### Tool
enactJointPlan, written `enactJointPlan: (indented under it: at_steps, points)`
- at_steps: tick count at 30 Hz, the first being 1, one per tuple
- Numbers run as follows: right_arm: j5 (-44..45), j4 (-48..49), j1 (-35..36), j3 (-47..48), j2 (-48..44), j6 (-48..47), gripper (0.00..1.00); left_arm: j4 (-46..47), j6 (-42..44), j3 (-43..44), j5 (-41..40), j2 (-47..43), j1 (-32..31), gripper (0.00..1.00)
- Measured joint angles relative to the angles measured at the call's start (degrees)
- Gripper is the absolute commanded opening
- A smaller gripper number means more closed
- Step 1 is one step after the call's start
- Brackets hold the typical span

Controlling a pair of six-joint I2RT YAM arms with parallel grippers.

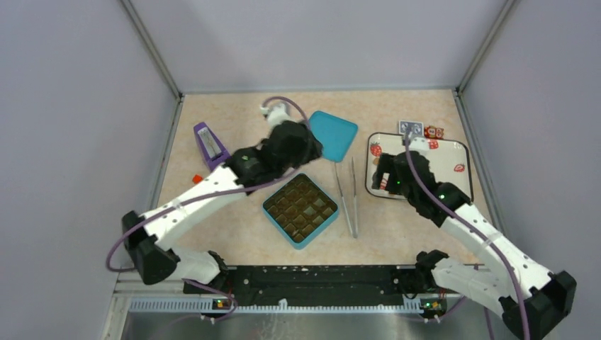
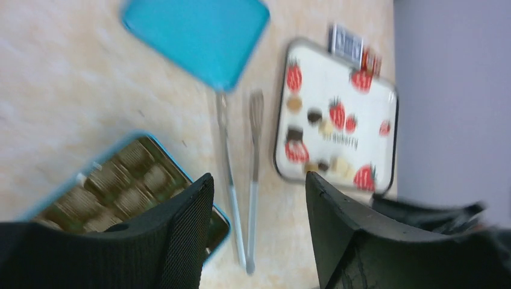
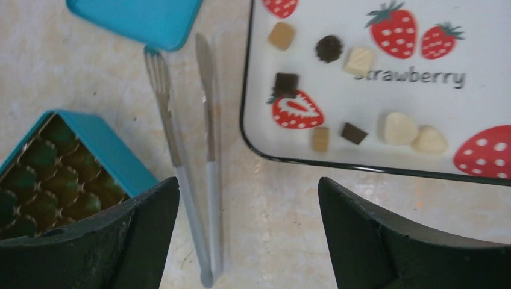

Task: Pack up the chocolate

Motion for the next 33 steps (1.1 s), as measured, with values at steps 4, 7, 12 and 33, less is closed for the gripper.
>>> enactJointPlan:
  at_steps: [4,7,12,33]
  points:
    - [1.1,0.8,9.1,0.0,5.4,1.9,0.84,0.5,4.7,-1.2,0.6,-8.2,11.3,0.64]
    - [1.0,3.3,12.7,-1.4,9.9,3.3,0.84,-1.1,8.2,-2.5,0.1,-10.6,16.9,0.65]
    - [0.9,6.6,16.9,-4.8,17.3,4.8,0.84,-4.5,12.5,-5.6,0.7,-11.3,20.3,0.66]
    - [6.8,21.0,20.2,-7.0,33.0,3.2,0.70,-2.1,15.6,-10.5,9.3,-9.7,22.2,0.69]
